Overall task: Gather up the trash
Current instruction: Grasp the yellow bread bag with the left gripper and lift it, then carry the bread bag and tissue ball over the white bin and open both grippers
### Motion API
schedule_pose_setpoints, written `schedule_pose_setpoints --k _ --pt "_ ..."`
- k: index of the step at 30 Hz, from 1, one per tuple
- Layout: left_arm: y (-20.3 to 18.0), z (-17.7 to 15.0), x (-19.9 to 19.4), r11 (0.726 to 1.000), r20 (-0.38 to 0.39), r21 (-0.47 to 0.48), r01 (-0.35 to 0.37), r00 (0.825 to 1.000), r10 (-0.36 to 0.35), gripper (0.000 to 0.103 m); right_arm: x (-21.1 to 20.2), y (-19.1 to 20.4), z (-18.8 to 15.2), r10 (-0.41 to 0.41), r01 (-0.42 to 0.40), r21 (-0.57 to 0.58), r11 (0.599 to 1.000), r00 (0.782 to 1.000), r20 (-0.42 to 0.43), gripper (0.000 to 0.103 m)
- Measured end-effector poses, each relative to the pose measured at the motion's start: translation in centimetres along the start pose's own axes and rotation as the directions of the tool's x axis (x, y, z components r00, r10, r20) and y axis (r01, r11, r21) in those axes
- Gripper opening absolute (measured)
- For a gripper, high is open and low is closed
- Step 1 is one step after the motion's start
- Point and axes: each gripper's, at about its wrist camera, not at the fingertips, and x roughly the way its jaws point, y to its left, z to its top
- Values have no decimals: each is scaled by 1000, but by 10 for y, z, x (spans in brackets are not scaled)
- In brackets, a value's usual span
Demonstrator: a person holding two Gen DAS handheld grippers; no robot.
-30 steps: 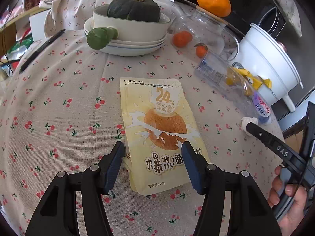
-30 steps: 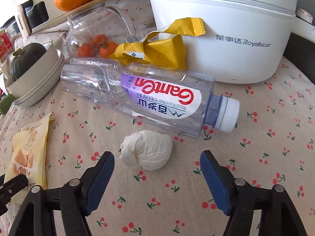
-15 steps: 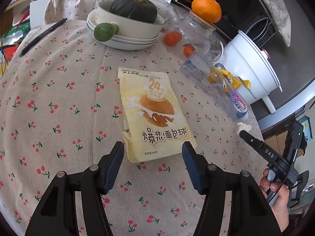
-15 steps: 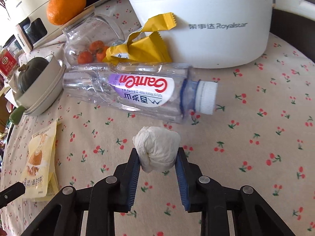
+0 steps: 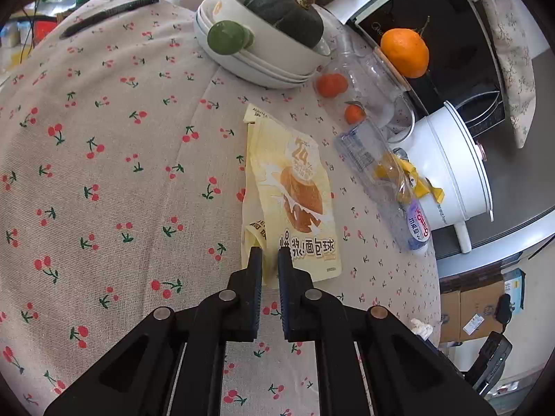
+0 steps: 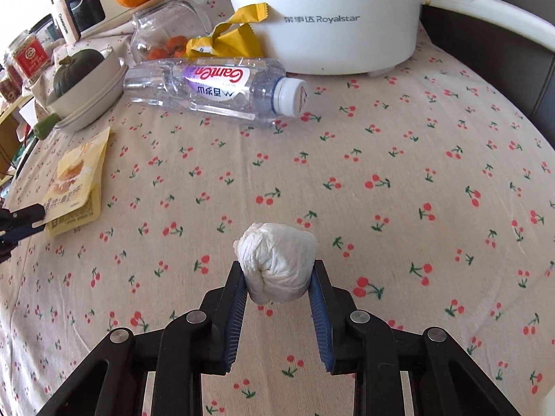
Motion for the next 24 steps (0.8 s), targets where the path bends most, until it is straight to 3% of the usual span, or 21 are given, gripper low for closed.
schedule_pose_setpoints --k 8,17,24 --pt "-34 -14 -44 982 79 186 -42 997 28 0 -28 -4 -17 -8 8 -13 1000 1000 -5 32" --pt "-70 -71 -92 943 58 333 -26 998 7 0 -91 -10 -38 -24 24 18 1000 999 36 32" --pt "-100 -133 -118 911 1 411 38 999 -43 0 -143 -22 -64 -44 40 69 997 997 58 32"
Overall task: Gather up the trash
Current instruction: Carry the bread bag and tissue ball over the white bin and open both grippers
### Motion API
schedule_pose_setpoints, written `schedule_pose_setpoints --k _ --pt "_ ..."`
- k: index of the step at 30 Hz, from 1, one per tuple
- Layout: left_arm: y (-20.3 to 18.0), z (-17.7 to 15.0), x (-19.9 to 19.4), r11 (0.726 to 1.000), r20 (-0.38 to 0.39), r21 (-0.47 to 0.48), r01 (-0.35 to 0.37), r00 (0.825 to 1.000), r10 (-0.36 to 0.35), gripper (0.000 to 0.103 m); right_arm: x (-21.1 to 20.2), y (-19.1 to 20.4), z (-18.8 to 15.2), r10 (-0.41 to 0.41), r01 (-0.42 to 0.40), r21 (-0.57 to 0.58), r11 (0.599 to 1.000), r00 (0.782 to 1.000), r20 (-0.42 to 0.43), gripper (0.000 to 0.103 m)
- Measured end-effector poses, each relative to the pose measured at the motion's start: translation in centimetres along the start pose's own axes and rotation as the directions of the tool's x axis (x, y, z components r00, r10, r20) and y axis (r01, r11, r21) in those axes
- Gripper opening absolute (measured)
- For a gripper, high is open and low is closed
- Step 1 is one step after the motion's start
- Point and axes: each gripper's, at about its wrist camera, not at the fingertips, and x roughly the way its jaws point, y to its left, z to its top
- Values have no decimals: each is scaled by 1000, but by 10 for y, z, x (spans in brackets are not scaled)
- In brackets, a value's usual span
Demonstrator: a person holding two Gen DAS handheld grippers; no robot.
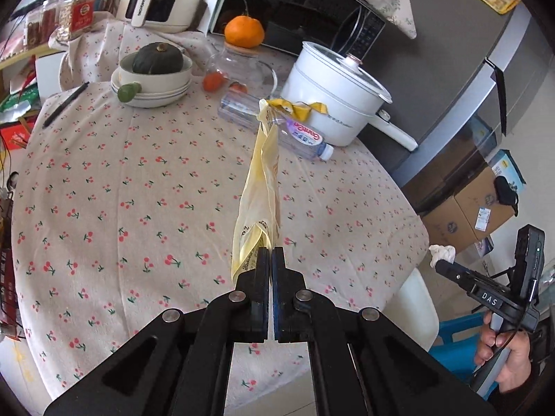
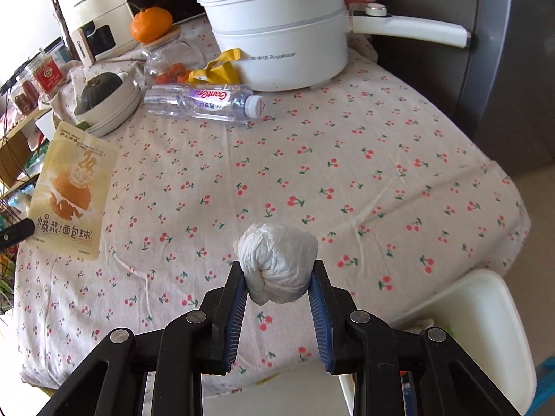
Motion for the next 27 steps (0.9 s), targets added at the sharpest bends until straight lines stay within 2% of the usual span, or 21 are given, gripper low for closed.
schedule_pose_setpoints --k 6,12,16,21,27 --pt "-51 -35 -17 994 -15 84 74 997 -73 0 -35 -15 -23 -31 31 30 999 999 -9 32" --pt "-91 -67 -11 979 -68 151 136 990 -127 0 -52 -44 -49 -40 42 110 993 999 -18 32" --pt "-111 -79 4 971 -124 121 206 974 -192 0 -58 -62 -58 -24 31 179 983 999 -42 32" --pt "-146 -86 15 950 -154 177 259 960 -233 0 -71 -79 -64 -56 58 184 981 998 -19 32" --pt "-192 -100 45 914 -242 243 326 933 -268 0 -70 -114 -76 -112 122 205 971 992 -61 32"
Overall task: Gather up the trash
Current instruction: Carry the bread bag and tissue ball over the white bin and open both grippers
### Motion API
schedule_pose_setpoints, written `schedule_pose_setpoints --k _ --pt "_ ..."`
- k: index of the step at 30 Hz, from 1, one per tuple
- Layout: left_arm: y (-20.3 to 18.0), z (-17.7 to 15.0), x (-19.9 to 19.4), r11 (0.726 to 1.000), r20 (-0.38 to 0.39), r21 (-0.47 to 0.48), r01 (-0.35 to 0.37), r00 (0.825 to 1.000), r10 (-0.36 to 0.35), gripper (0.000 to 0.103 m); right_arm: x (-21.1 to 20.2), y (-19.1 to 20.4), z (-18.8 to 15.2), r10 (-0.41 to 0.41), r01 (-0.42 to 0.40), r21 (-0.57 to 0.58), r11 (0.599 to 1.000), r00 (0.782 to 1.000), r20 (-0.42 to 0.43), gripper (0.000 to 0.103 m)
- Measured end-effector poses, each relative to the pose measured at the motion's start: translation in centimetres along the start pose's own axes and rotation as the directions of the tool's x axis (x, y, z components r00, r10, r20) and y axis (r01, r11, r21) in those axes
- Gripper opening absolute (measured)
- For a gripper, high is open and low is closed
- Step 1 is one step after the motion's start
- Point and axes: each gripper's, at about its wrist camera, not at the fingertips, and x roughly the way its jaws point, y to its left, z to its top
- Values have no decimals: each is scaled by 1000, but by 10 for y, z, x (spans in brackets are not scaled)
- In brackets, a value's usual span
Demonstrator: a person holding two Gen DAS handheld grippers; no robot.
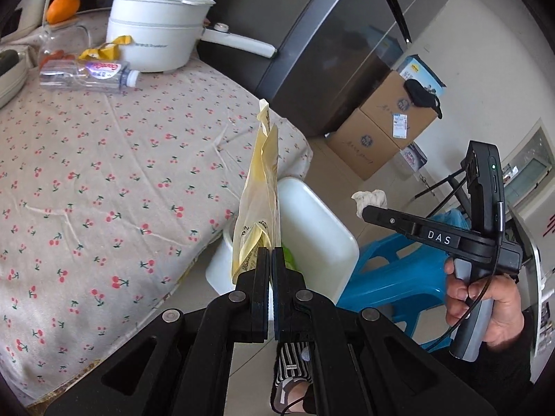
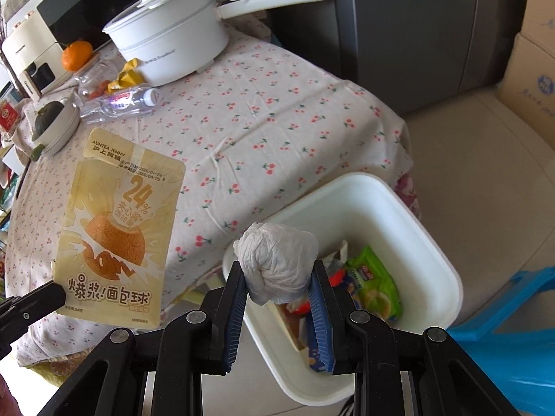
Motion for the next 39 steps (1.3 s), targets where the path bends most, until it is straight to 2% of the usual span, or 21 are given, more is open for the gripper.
schedule_pose_setpoints --k 5,11,20,21,23,24,25,28,39 --pt "-34 0 42 997 -63 68 33 998 -29 0 -1 -34 -3 -40 41 36 999 999 -11 32" --pt "-55 -1 92 993 -127 93 74 990 -62 1 1 -70 -10 -63 66 68 996 997 -39 32" --pt "-49 -9 156 991 -206 124 41 978 -15 4 11 -110 -18 -64 77 131 988 993 -99 32" --pt "-47 -9 158 992 -216 122 14 976 13 9 12 -110 -17 -66 79 130 988 992 -103 32" --pt "-44 -8 156 991 -220 130 -34 973 62 30 15 -109 -16 -66 80 128 989 992 -111 32" --pt "-42 -7 151 989 -210 137 -53 974 81 54 17 -108 -15 -64 79 127 989 991 -114 32" --pt "-40 -7 144 987 -195 146 -73 975 101 73 18 -107 -14 -62 77 123 989 991 -117 32" --pt "-28 -3 120 981 -165 150 -119 976 143 85 23 -100 -10 -63 77 111 991 991 -121 32" --pt "20 -5 17 966 -68 114 -234 968 242 100 40 -63 -4 -74 86 72 994 985 -154 33"
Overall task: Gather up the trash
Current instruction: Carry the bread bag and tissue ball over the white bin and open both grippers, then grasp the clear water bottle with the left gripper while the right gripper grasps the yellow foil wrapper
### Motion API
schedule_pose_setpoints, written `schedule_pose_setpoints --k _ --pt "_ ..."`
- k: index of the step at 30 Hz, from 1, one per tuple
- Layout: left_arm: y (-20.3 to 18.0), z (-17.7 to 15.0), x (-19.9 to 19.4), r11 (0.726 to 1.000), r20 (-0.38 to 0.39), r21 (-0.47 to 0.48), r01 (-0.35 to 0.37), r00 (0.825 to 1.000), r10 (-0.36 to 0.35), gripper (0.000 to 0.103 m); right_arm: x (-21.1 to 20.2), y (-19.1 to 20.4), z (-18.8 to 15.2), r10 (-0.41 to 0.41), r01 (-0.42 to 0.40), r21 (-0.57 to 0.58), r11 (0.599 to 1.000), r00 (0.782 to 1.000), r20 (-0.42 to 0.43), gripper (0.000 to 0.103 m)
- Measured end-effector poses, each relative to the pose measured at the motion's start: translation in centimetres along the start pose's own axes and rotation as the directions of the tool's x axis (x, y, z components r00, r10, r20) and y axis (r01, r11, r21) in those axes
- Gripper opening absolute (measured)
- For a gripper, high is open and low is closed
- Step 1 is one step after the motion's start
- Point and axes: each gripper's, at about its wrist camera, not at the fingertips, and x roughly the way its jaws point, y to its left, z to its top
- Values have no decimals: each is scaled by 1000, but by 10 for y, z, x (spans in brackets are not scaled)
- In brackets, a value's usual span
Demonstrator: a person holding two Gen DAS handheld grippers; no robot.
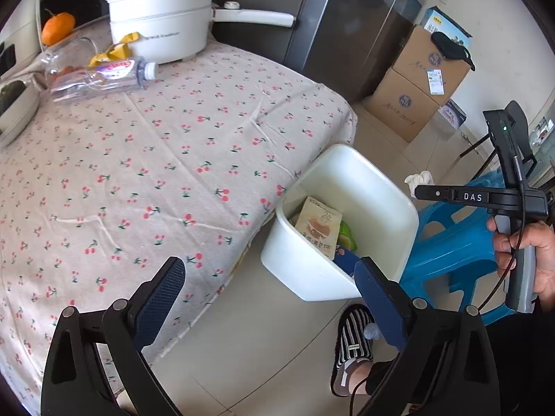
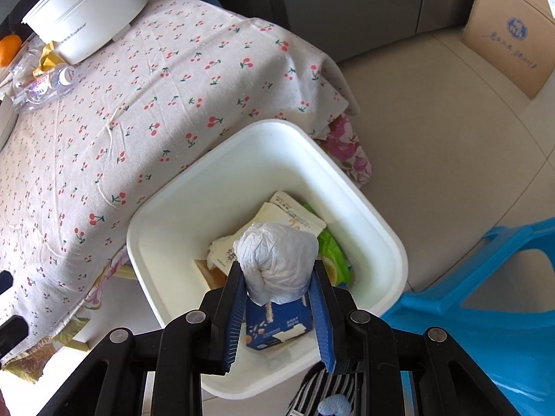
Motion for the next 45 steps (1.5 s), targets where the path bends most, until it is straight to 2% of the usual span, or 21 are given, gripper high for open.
schedule_pose_setpoints --k 3,7,8,14,22,25,29,34,39,43,45 --pt "16 -8 -21 999 22 -16 -36 999 36 103 2 7 1 1 -1 7 1000 1000 8 38" --pt "41 -14 -49 996 52 -52 -70 996 73 103 2 16 3 18 -18 51 999 1000 8 65" --pt "48 -16 -56 995 61 -59 -80 995 84 103 1 20 4 17 -18 54 998 1000 15 67" --pt "85 -27 -85 984 76 -86 -154 984 160 103 -6 60 8 7 -8 22 1000 998 61 71" --pt "132 -39 -114 966 98 -170 -192 973 211 103 -19 140 12 18 -5 -76 997 985 173 77" --pt "151 -40 -120 957 99 -226 -184 973 210 103 -23 174 9 35 -3 -146 989 976 214 84" --pt "173 -38 -126 938 100 -286 -195 968 232 103 -22 221 8 43 26 -274 961 969 243 85" --pt "198 -29 -127 924 103 -322 -208 962 252 103 -14 274 13 80 43 -449 892 965 250 87" --pt "233 -23 -117 881 65 -389 -269 946 318 103 5 313 44 104 50 -531 846 961 256 88" --pt "260 -22 -113 839 40 -454 -299 934 355 103 25 336 75 125 24 -534 845 962 243 88" --pt "271 -22 -113 821 28 -464 -333 921 389 103 36 345 87 137 9 -530 848 962 235 88"
